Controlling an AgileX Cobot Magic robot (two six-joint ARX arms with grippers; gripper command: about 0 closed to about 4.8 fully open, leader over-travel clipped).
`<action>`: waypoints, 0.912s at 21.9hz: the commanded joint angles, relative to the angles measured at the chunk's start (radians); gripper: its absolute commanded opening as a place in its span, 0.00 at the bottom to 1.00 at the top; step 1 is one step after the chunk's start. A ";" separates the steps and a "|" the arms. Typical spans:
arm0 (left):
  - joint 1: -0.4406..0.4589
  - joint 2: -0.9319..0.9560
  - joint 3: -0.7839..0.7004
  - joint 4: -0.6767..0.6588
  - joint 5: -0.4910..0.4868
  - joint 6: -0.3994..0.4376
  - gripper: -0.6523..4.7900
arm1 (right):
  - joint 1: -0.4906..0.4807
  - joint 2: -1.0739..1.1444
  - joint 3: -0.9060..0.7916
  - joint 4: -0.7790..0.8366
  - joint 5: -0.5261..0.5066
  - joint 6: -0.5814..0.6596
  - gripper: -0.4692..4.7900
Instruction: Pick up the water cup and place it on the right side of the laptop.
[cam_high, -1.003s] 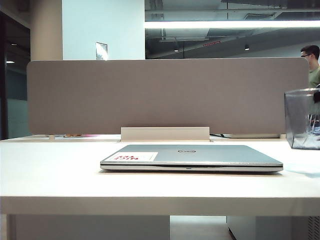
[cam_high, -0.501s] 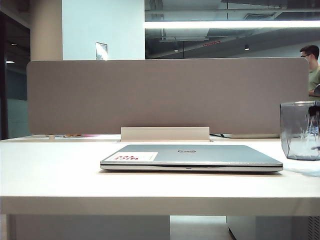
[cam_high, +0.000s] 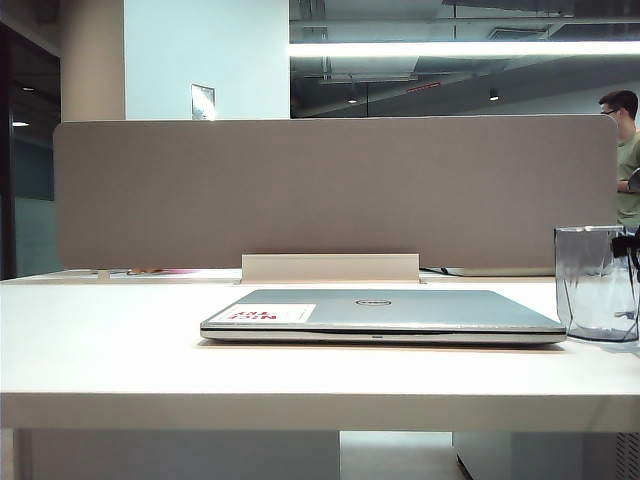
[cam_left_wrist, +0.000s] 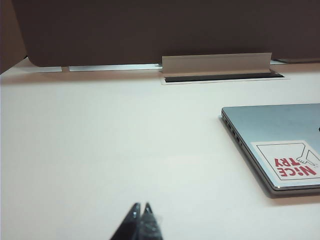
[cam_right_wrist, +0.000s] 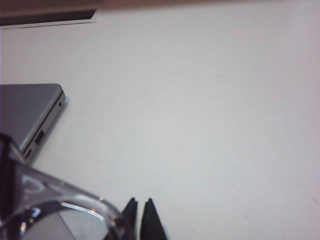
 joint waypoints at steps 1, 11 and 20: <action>0.002 0.001 0.003 0.006 0.005 0.000 0.11 | -0.002 0.016 0.005 0.070 -0.003 -0.007 0.09; 0.002 0.001 0.003 -0.007 0.005 0.000 0.11 | -0.002 0.052 0.006 0.092 -0.003 -0.007 0.20; 0.002 0.001 0.003 -0.009 0.005 0.000 0.11 | -0.001 0.050 0.002 0.093 -0.003 -0.006 0.27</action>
